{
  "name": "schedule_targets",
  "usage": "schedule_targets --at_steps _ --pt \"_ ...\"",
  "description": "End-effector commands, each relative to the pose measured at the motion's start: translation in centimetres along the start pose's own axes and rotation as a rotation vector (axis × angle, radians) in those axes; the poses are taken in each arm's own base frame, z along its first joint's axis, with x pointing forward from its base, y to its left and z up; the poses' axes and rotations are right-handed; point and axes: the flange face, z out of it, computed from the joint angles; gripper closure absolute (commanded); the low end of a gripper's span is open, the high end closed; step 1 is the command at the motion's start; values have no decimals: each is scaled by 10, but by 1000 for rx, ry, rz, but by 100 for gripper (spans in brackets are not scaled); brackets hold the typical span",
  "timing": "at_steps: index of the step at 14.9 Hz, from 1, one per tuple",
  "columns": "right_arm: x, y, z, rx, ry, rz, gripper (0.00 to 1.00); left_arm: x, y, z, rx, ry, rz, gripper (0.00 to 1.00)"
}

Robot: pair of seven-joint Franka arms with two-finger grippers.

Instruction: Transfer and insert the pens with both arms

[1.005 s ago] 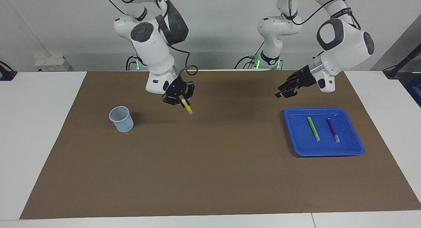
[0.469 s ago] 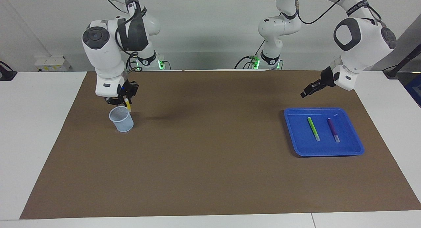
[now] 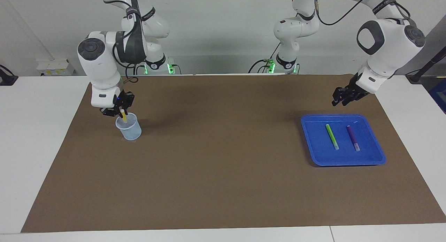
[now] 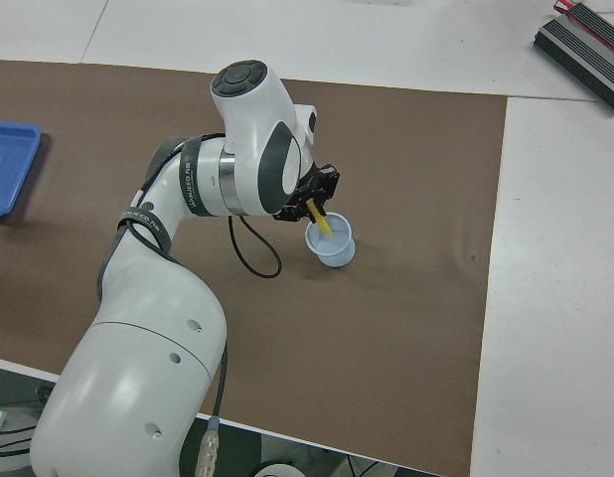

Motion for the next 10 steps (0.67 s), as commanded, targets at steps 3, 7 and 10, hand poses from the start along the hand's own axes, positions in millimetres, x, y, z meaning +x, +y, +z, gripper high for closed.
schedule_targets --at_steps 3,7,10 --pt "-20 -2 26 -39 19 6 92 11 -18 34 38 51 37 48" --pt "-22 -2 33 -43 25 8 83 20 -31 62 47 96 20 48" --pt "-22 -2 33 -43 27 11 30 30 -36 80 47 113 15 47"
